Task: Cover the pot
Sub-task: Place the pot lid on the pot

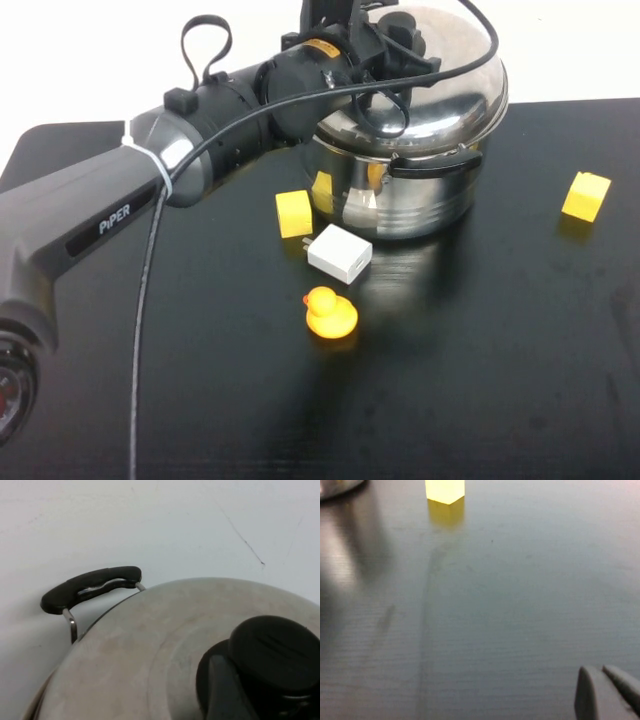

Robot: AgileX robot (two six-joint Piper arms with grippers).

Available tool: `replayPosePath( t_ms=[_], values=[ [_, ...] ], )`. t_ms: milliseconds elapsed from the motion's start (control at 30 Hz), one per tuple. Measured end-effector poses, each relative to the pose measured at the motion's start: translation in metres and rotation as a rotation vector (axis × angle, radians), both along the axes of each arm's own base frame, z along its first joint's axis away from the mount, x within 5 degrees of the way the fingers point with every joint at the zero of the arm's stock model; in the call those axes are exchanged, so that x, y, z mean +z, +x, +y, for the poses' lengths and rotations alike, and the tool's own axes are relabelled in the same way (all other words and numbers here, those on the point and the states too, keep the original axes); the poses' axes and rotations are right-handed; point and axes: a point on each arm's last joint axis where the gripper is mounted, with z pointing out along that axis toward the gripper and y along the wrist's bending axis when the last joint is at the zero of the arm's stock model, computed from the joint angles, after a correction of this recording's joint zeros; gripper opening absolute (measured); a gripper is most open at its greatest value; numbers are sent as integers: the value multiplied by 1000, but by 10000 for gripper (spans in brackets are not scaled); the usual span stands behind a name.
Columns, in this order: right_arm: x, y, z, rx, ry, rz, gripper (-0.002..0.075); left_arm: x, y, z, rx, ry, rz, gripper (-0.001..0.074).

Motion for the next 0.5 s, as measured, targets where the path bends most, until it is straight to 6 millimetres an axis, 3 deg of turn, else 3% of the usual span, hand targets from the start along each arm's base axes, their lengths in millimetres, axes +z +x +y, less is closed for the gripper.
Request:
replayPosePath(
  t_ms=[500],
  values=[
    [0,0,0,-1,2,0,-2,14,-4,-2,-55,63,-1,323]
  ],
)
